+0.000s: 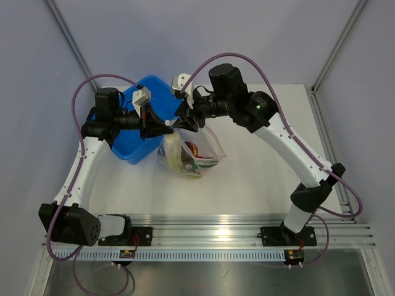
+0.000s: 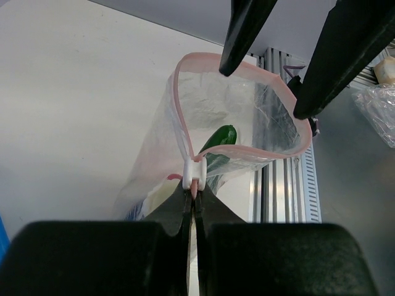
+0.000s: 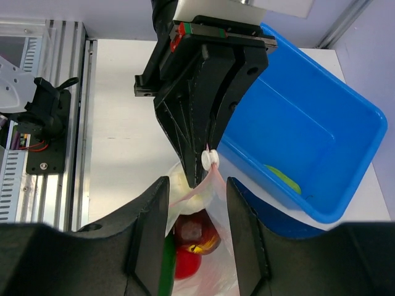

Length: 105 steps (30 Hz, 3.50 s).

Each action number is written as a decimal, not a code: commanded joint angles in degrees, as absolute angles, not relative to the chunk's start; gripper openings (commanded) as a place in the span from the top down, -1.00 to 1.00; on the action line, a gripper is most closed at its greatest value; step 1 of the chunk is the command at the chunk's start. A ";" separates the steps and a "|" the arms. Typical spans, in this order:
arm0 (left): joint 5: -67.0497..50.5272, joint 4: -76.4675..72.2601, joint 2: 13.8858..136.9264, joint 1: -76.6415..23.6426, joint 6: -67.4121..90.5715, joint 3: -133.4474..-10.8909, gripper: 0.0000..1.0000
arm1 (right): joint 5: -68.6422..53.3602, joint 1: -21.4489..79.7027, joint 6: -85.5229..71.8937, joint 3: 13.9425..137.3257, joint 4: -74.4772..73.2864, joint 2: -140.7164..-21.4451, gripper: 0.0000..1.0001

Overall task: Place the food in the zip-top bag and seal the zipper
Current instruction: Zip the zipper food storage bag at the center of the board.

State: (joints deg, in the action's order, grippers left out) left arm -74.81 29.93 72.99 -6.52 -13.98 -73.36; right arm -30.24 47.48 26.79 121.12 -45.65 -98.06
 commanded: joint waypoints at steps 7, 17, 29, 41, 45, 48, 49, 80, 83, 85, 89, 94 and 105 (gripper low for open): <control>-79.28 26.72 70.93 -6.50 -13.27 -75.32 1.00 | -35.51 48.16 29.97 127.17 -45.00 -103.44 -0.04; -79.81 26.02 71.02 -6.50 -12.92 -74.97 1.00 | -35.95 48.25 29.62 128.32 -45.53 -106.35 0.11; -77.96 25.32 71.54 -6.50 -11.87 -75.06 1.00 | -34.72 48.16 26.20 121.12 -40.62 -101.26 1.00; -73.74 20.31 69.26 -6.15 -6.95 -72.69 1.00 | -29.89 48.16 21.19 98.10 -32.70 -85.00 1.00; -72.42 18.90 68.47 -5.80 -5.46 -71.90 1.00 | -26.29 48.16 19.69 93.70 -32.43 -81.66 1.00; -70.84 17.32 68.03 -5.63 -3.96 -71.28 1.00 | -23.91 48.16 18.81 91.94 -34.62 -80.60 1.00; -70.67 16.88 67.68 -5.54 -3.43 -71.11 1.00 | -23.56 48.16 18.72 91.24 -34.80 -79.55 1.00; -78.74 16.08 70.66 -7.91 -4.74 -74.53 -0.27 | -30.06 48.16 16.35 99.14 -32.69 -84.90 1.00; -80.42 17.57 71.72 -8.26 -6.24 -75.67 -0.26 | -30.50 48.16 16.35 99.58 -32.70 -85.34 1.00; -81.03 18.19 71.89 -8.44 -6.94 -75.85 -0.22 | -30.67 48.16 16.35 99.75 -32.87 -85.52 1.00; -81.91 18.54 71.63 -8.96 -7.65 -75.41 0.00 | -30.59 48.16 16.70 100.19 -32.96 -85.96 1.00; -83.23 20.21 71.37 -9.14 -8.44 -75.23 -0.05 | -30.67 48.16 16.79 100.72 -33.31 -86.75 1.00; -84.11 21.01 70.58 -9.23 -9.41 -74.79 0.83 | -30.23 48.16 16.61 101.34 -33.40 -87.10 1.00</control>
